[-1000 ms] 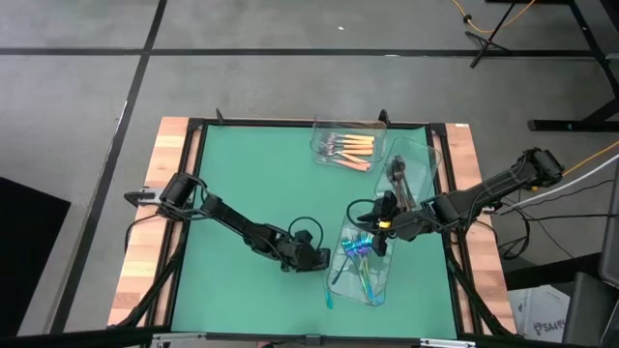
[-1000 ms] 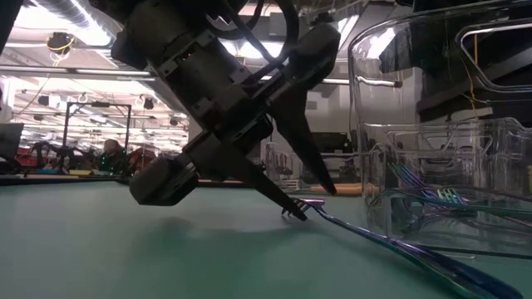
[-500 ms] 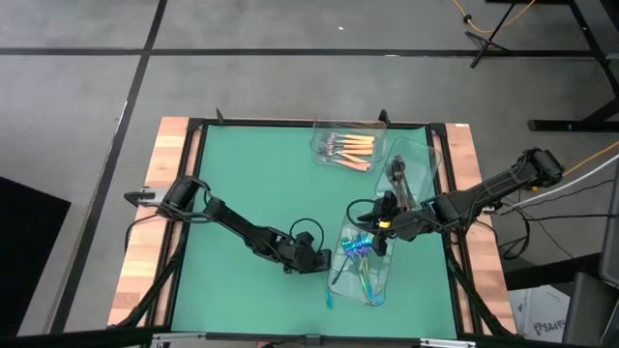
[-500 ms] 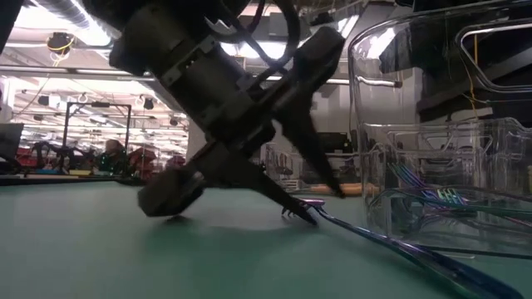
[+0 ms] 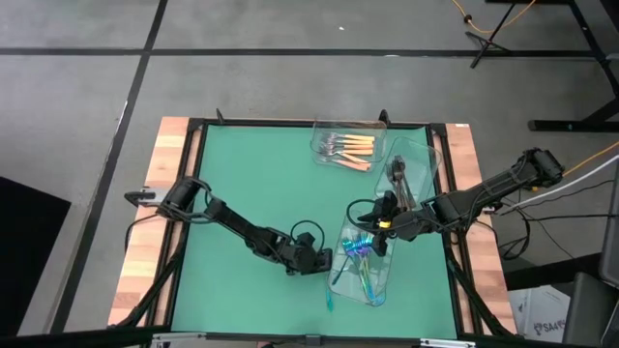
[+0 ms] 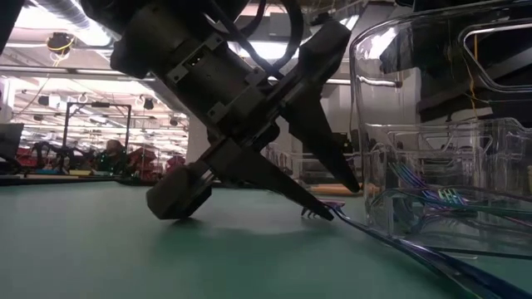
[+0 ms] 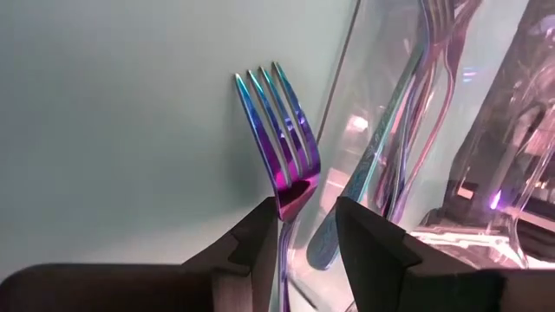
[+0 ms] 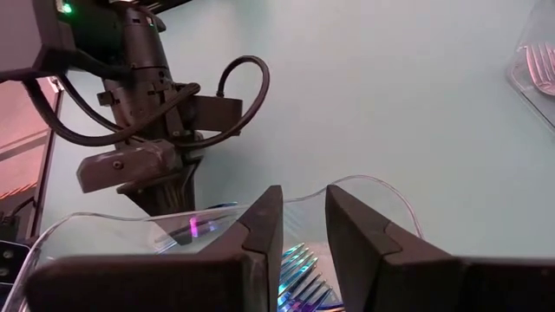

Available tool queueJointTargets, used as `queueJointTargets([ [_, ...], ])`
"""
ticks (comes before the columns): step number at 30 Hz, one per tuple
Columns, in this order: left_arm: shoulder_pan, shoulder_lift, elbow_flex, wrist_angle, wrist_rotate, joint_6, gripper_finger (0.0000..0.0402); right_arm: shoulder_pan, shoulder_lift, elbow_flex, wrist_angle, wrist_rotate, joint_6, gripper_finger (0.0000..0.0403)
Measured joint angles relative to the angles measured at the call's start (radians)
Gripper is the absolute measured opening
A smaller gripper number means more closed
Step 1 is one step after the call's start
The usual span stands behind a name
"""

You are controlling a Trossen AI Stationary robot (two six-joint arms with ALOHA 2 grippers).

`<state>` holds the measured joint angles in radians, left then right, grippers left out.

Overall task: Sort silverware by color (type)
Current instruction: Put the blue fork into the bottom transparent bin

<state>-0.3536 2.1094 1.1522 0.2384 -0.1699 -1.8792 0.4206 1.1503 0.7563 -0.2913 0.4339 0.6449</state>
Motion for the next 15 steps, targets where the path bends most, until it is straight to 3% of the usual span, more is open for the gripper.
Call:
queueJointTargets([
  [6,0.008,0.002,-0.001,-0.013,0.001,-0.002,0.0099,0.0,0.0,0.0,0.0,0.0,0.0,0.0078],
  [15,0.007,0.003,-0.002,-0.017,-0.002,0.035,0.0029,-0.002,0.0,0.0,0.0,0.0,-0.048,0.0078],
])
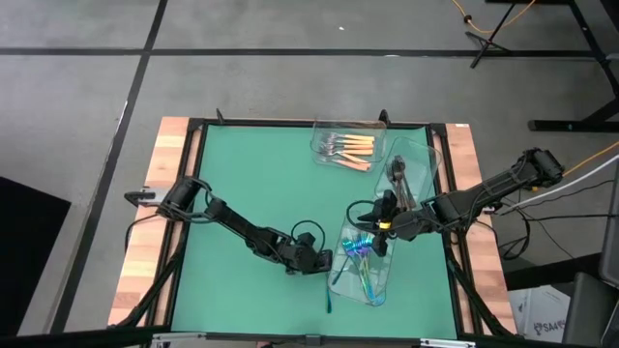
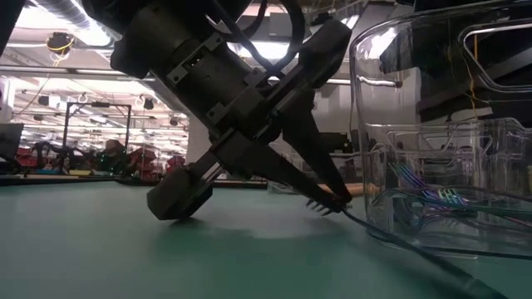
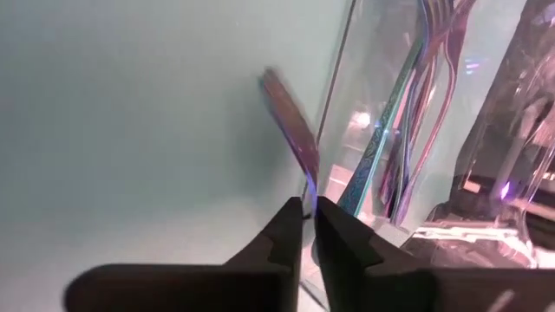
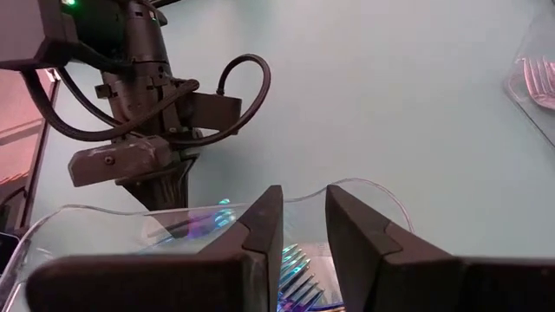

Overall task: Sort silverware by color (type)
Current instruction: Put the blue fork into the bottom transparent bin

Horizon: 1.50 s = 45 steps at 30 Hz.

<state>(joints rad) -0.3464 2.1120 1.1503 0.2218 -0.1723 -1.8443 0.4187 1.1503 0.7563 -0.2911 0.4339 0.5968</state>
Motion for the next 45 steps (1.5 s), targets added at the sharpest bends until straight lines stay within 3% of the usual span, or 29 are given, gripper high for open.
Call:
queueJointTargets([
  [4,-0.001,0.0,-0.001,0.002,-0.005,0.053,0.0005,0.0,0.0,0.0,0.0,-0.005,0.0,0.0078],
  [22,0.001,-0.053,-0.007,-0.022,-0.016,0.237,0.0001,0.0,0.0,0.0,0.001,-0.027,0.0,0.0078],
  [37,-0.058,-0.113,-0.005,-0.036,0.025,0.235,0.0,0.0,-0.004,0.0,0.001,-0.035,0.0,0.0078],
  [45,-0.11,-0.206,-0.003,-0.08,-0.013,0.232,0.0,0.0,-0.09,0.0,-0.002,-0.061,-0.054,0.0078],
])
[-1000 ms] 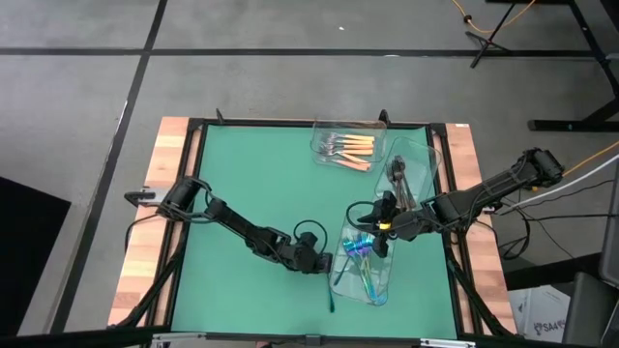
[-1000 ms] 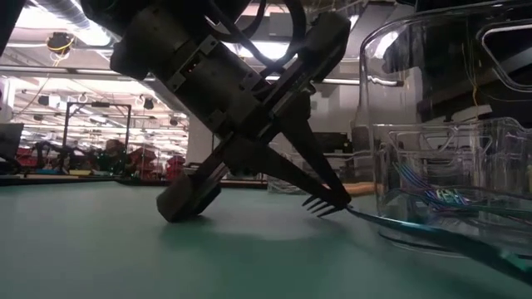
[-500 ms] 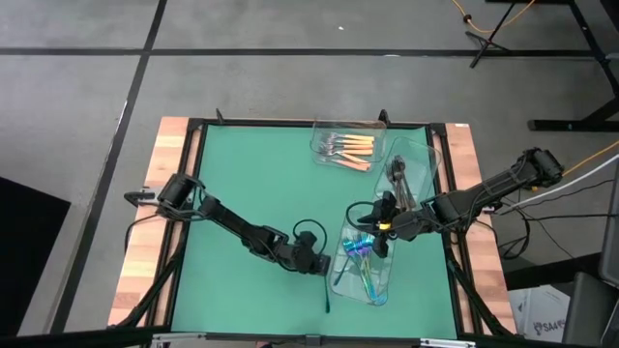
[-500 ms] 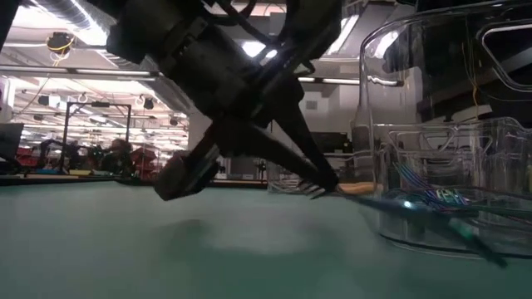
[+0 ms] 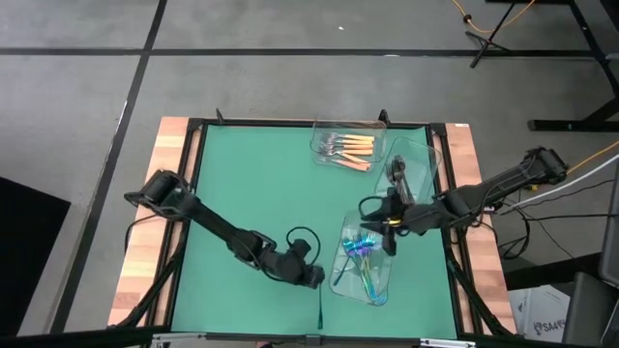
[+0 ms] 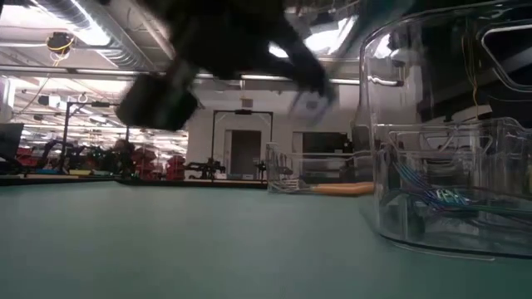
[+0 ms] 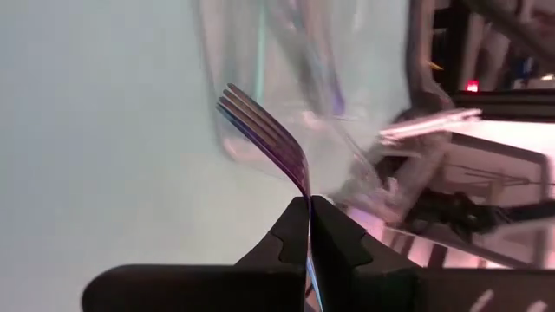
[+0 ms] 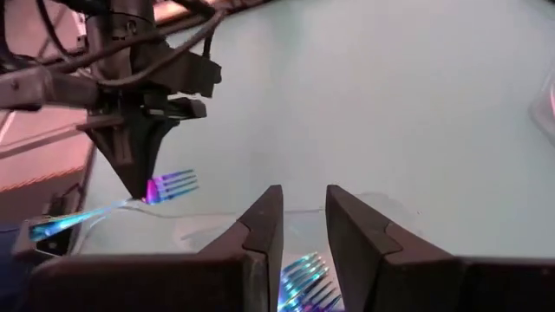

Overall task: Sort silverware by color (type)
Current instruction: Put the blue fork into the bottom transparent bin

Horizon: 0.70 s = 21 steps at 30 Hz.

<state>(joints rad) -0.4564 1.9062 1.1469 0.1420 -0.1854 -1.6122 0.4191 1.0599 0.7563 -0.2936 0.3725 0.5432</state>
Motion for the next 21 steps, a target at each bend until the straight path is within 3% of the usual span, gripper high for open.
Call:
queueJointTargets([
  [6,-0.051,-0.071,0.0,0.019,-0.099,-0.029,0.0,0.0,-0.105,0.0,-0.003,0.0,-0.054,0.0078],
  [13,-0.047,-0.125,0.002,0.127,-0.304,-0.011,0.0,0.0,-0.249,0.0,-0.034,0.001,-0.101,0.0078],
  [21,0.083,-0.125,0.029,0.208,-0.225,0.148,0.0,0.0,-0.38,0.0,-0.086,0.001,-0.227,0.0078],
])
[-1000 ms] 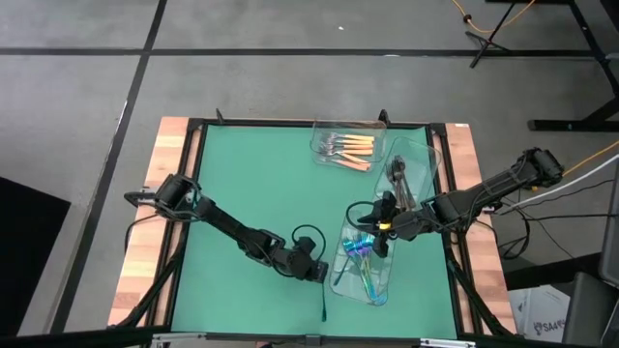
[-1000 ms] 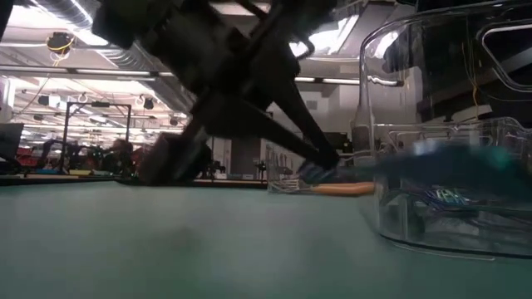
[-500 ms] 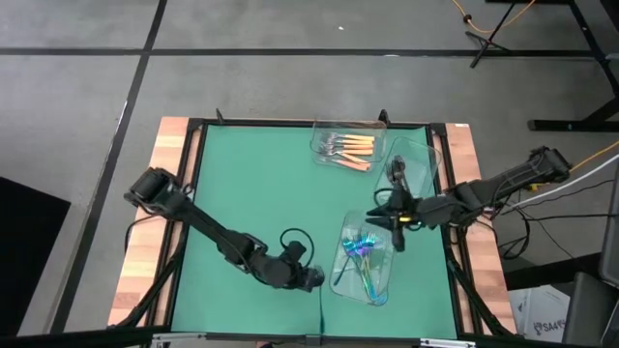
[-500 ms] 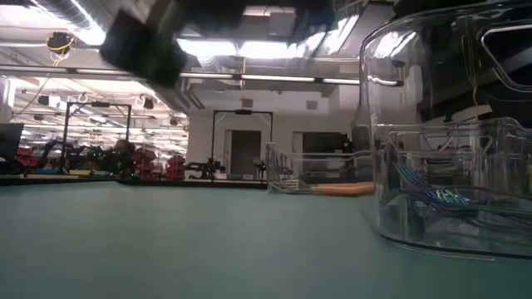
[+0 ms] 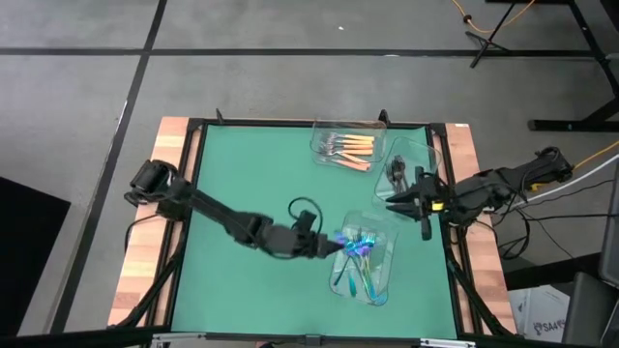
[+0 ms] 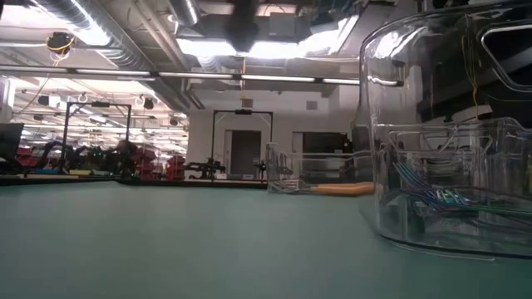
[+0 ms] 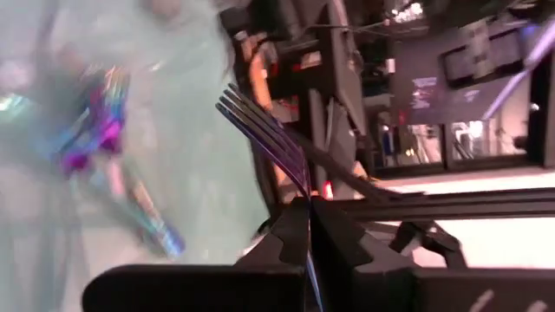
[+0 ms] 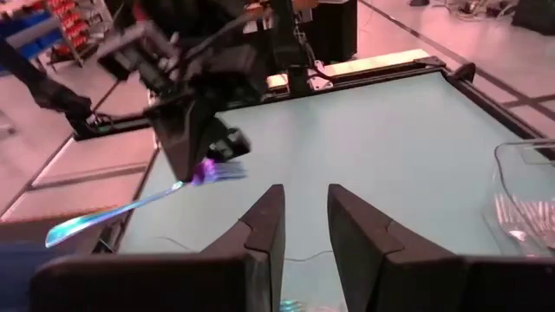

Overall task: Sort silverware by color (type)
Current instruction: Put the blue fork into the bottom transparent bin

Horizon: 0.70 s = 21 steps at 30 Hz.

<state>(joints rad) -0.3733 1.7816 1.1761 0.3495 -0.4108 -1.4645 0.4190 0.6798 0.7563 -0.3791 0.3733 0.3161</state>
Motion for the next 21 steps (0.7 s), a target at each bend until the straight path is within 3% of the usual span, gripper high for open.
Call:
queueJointTargets([
  [6,0.105,0.038,0.133,-0.056,0.114,0.164,0.0,0.0,-0.021,-0.001,-0.043,-0.026,-0.057,0.0078],
  [11,0.151,0.097,0.24,-0.129,0.172,0.264,0.0,0.0,-0.014,-0.076,0.028,-0.067,-0.124,0.0078],
  [21,0.173,0.263,0.309,-0.149,0.273,0.212,0.0,0.0,-0.046,-0.265,0.237,-0.124,-0.166,0.0078],
])
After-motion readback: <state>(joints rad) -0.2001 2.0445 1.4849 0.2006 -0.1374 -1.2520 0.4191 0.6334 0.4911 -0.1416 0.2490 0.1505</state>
